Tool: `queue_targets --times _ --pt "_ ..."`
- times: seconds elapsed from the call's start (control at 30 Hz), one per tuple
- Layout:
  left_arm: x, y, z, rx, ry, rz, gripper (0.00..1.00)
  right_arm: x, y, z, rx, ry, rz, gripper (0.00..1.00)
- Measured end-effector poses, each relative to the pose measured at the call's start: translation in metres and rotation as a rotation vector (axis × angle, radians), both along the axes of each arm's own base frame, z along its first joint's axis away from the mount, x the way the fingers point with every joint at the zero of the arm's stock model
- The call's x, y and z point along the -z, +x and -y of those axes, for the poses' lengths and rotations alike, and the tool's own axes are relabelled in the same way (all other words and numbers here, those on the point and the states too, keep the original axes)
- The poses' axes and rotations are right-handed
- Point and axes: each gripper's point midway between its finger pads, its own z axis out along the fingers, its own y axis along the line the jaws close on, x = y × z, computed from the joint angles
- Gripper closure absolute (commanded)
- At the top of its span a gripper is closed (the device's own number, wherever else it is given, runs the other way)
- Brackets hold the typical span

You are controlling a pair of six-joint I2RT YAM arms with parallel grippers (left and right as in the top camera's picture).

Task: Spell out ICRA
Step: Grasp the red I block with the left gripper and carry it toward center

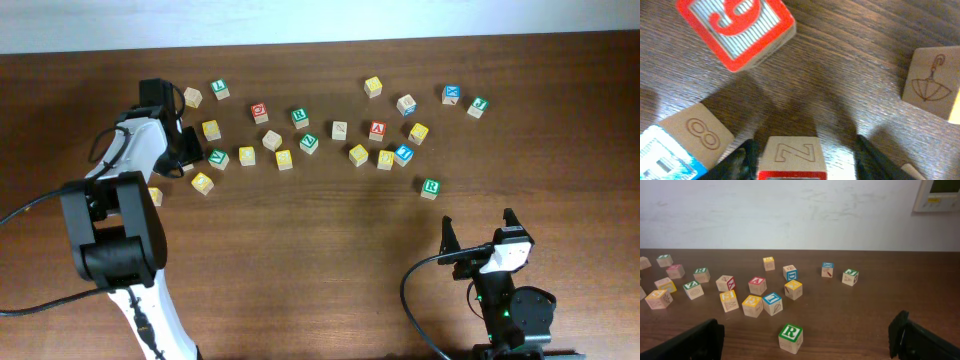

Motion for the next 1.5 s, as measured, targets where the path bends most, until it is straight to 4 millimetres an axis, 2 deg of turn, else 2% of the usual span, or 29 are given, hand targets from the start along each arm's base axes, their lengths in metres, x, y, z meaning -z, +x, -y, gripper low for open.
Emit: queue_targets --times 0.03,0.07,0.17,0.23,0.4,0.5,0.63,0.7,0.87,0.9,0.93,1.0,1.03,1.1,1.17,1.3,1.4,1.5 --pt "0.000 -0.001 -0.004 -0.007 0.000 0.000 0.68 0.000 0.000 0.000 0.000 0.000 0.000 0.02" --pt "0.000 -0.001 -0.006 -0.011 0.000 -0.001 0.72 0.000 0.000 0.000 0.000 0.000 0.000 0.02" --pt "0.000 -0.002 -0.014 -0.033 0.000 -0.001 0.72 0.000 0.000 0.000 0.000 0.000 0.000 0.02" --pt "0.000 -0.002 -0.015 -0.034 0.000 -0.001 0.80 0.000 0.000 0.000 0.000 0.000 0.000 0.02" --pt "-0.001 -0.004 -0.013 -0.032 -0.013 -0.010 0.81 0.000 0.000 0.000 0.000 -0.001 0.000 0.02" --pt "-0.008 -0.006 -0.001 -0.017 -0.082 -0.031 0.79 0.000 0.000 0.000 0.000 0.000 0.000 0.02" --pt "-0.041 0.002 0.006 -0.006 -0.125 -0.021 0.79 0.000 0.000 0.000 0.000 0.000 0.000 0.02" --pt "-0.065 -0.004 0.010 -0.001 -0.146 -0.021 0.79 0.000 0.000 0.000 0.000 0.000 0.000 0.02" --pt "-0.130 -0.038 0.044 0.046 -0.303 -0.016 0.82 0.000 0.000 0.000 0.000 0.000 0.000 0.02" --pt "-0.136 -0.044 0.050 0.062 -0.321 -0.024 0.82 0.000 0.000 0.000 0.000 0.000 0.000 0.02" --pt "-0.141 -0.059 0.066 0.092 -0.351 -0.072 0.82 0.000 0.000 0.000 0.000 0.000 0.000 0.02" --pt "-0.136 -0.069 0.091 0.159 -0.367 -0.120 0.82 0.000 0.000 0.000 0.000 0.000 0.000 0.02" --pt "-0.123 -0.083 0.116 0.217 -0.370 -0.178 0.82 0.000 0.000 0.000 0.000 0.000 0.000 0.02" --pt "-0.103 -0.094 0.142 0.286 -0.367 -0.214 0.82 0.000 0.000 0.000 0.000 0.000 0.000 0.02" --pt "-0.066 -0.118 0.174 0.361 -0.360 -0.274 0.82 0.000 0.000 0.000 0.000 0.000 -0.001 0.02" --pt "-0.021 -0.135 0.205 0.397 -0.330 -0.265 0.82 0.000 0.000 0.000 0.000 0.000 -0.001 0.01" --pt "-0.010 -0.130 0.210 0.383 -0.227 -0.221 0.80 0.000 0.000 0.000 0.000 0.000 0.000 0.02" --pt "-0.007 -0.121 0.216 0.396 -0.121 -0.158 0.81 0.000 0.000 0.000 0.000 0.000 0.000 0.02"
